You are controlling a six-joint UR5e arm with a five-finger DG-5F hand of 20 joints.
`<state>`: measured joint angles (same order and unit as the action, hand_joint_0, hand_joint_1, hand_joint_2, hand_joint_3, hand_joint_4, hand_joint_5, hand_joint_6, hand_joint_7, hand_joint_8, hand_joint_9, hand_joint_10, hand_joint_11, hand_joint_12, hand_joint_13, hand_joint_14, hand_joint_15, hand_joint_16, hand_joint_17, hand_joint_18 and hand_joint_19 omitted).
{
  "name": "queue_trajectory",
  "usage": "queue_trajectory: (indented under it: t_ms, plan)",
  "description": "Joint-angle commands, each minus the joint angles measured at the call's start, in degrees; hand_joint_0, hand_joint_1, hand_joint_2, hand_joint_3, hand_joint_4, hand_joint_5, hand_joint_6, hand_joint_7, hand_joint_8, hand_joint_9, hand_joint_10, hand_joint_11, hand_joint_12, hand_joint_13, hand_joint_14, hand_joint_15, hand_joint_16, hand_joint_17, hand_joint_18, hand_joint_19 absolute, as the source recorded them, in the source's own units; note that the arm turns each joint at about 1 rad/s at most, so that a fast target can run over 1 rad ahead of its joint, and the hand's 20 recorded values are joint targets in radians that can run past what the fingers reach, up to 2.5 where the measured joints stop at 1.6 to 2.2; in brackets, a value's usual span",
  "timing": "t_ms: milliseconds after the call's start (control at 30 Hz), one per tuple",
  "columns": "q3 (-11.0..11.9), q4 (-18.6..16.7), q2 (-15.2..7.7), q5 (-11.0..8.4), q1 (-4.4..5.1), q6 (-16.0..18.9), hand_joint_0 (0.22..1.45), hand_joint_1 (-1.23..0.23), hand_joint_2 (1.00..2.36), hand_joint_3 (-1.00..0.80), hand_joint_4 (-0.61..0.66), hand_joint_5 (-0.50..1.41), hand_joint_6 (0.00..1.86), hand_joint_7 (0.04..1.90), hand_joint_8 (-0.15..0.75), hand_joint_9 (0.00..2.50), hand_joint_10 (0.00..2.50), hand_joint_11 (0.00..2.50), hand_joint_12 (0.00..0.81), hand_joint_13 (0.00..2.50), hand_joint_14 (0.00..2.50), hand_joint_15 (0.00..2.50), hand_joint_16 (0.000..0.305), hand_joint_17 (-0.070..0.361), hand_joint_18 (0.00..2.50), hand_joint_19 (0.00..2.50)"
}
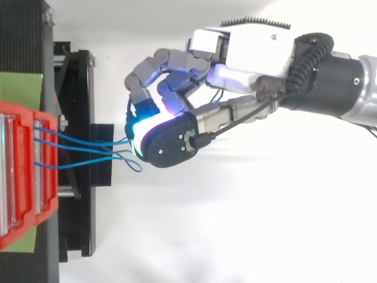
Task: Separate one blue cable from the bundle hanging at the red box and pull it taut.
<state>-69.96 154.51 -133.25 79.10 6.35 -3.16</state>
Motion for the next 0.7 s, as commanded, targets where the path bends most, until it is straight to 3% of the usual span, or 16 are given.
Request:
queue_trajectory:
  t_ms: [0,667]
  plan:
    - [0.0,0.0,0.0,0.00,-0.03,0.0,0.73,-0.60,1.02,-0.35,0.05,-0.25,0.98,1.31,0.271,0.65,2.25,1.05,0.259,0.74,2.00,1.34,0.028,0.064,0.91,1.29]
    - [0.0,0.0,0.0,0.00,-0.03,0.0,0.73,-0.61,1.02,-0.32,0.06,-0.25,0.98,1.33,0.266,0.65,2.27,1.07,0.257,0.74,2.01,1.34,0.030,0.067,0.91,1.28]
